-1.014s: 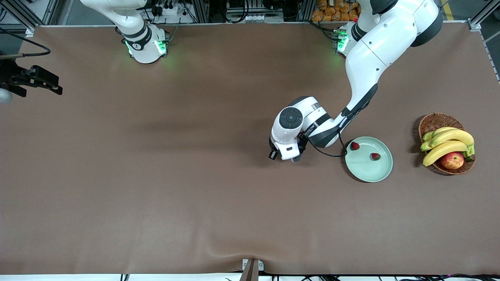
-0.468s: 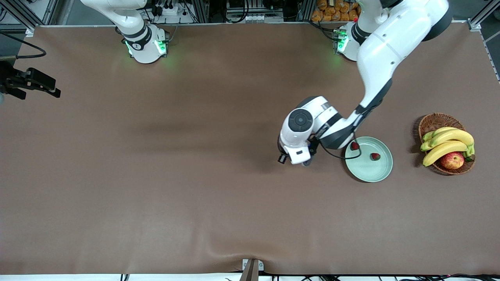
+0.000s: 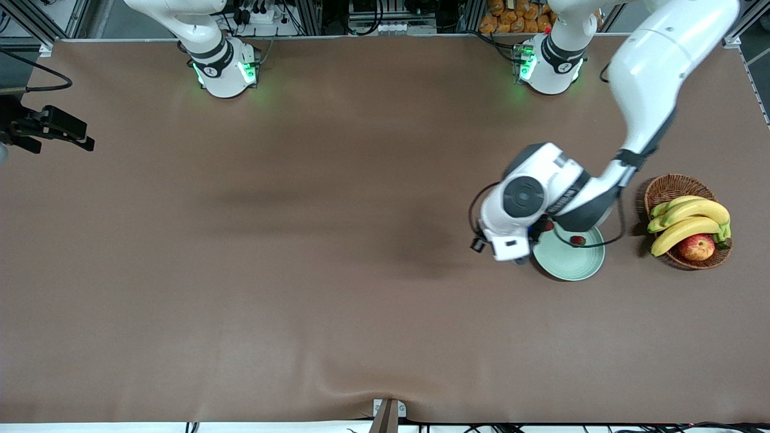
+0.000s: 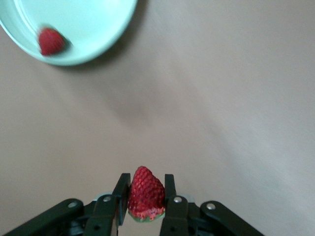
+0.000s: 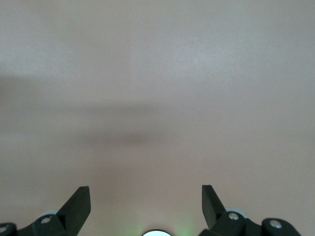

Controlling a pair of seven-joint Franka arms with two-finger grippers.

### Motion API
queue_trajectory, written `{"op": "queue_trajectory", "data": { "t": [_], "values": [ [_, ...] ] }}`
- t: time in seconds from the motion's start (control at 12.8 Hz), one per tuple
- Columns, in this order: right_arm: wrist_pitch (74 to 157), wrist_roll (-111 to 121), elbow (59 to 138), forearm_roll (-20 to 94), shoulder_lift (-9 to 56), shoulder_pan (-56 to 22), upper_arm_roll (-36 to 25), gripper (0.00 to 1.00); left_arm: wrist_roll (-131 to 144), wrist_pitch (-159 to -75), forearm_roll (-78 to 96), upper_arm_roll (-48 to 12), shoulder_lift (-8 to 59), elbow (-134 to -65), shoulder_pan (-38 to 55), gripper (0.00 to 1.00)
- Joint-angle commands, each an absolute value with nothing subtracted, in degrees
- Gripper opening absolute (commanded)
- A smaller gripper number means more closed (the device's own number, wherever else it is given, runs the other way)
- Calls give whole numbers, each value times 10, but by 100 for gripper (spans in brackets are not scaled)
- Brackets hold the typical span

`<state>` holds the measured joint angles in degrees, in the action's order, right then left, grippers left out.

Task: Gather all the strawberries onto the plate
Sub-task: 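Carry the strawberry with the left gripper and release it onto the plate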

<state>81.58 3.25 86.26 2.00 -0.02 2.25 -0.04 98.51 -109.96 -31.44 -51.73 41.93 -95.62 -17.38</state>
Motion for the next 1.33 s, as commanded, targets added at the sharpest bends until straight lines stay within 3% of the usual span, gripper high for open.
{"op": "queue_trajectory", "data": {
  "t": [0.0,0.31,1.25],
  "values": [
    [809,25,858,20,2,26,0,100,929,-1076,-310,-536,411,-981,-218,0],
    [809,25,858,20,2,8,-18,100,868,-1049,-310,-569,412,-983,-277,0],
    [815,31,861,13,4,-4,-29,100,731,-1019,-310,-592,412,-986,-345,0]
  ]
}}
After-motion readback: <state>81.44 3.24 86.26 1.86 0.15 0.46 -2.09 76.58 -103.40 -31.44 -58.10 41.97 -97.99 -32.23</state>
